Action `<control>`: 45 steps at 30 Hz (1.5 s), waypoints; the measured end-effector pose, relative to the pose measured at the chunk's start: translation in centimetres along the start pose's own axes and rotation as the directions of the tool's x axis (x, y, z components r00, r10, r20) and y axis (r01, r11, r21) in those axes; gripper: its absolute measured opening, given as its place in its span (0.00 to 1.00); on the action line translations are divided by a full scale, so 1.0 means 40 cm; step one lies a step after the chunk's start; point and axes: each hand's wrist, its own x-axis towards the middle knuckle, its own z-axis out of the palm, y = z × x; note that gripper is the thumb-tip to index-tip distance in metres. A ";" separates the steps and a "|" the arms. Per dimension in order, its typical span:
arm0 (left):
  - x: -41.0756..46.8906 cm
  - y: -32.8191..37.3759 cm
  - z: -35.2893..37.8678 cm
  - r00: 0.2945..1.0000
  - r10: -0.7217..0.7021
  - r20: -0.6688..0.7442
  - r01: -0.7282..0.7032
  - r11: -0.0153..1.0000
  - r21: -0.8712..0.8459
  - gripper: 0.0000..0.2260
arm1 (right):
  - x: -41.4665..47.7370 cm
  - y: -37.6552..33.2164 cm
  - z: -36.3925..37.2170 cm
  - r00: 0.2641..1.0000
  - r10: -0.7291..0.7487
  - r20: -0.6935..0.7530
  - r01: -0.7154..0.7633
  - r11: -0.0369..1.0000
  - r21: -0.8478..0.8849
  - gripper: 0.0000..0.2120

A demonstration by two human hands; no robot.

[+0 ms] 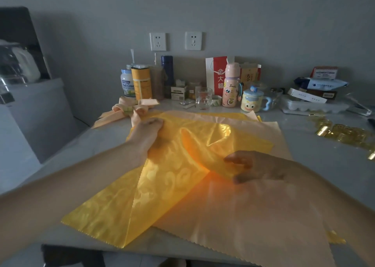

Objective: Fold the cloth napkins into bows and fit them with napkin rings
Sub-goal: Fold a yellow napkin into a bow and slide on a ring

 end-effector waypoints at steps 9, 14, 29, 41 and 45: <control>0.056 -0.044 -0.036 1.000 -0.002 -0.020 0.002 1.000 0.021 0.09 | 0.003 -0.027 0.031 0.963 0.056 -0.262 0.025 0.955 0.296 0.10; 0.081 -0.065 -0.059 0.996 -0.050 -0.070 0.051 0.999 0.005 0.10 | 0.018 -0.039 0.100 0.966 0.049 -0.252 -0.116 0.959 -0.259 0.29; 0.045 -0.122 -0.094 0.838 0.433 0.332 -0.543 0.719 0.433 0.11 | -0.099 -0.111 -0.074 0.891 0.346 0.295 -0.332 0.938 -0.098 0.11; 0.315 -0.119 0.117 0.795 0.437 0.421 -0.602 0.484 0.635 0.12 | 0.014 -0.022 -0.094 0.937 0.349 -0.009 -0.340 0.918 0.203 0.09; 0.411 -0.142 0.208 0.842 0.418 0.340 -0.525 0.490 0.696 0.10 | 0.045 0.083 -0.113 0.840 0.338 -0.424 -0.299 0.941 0.157 0.11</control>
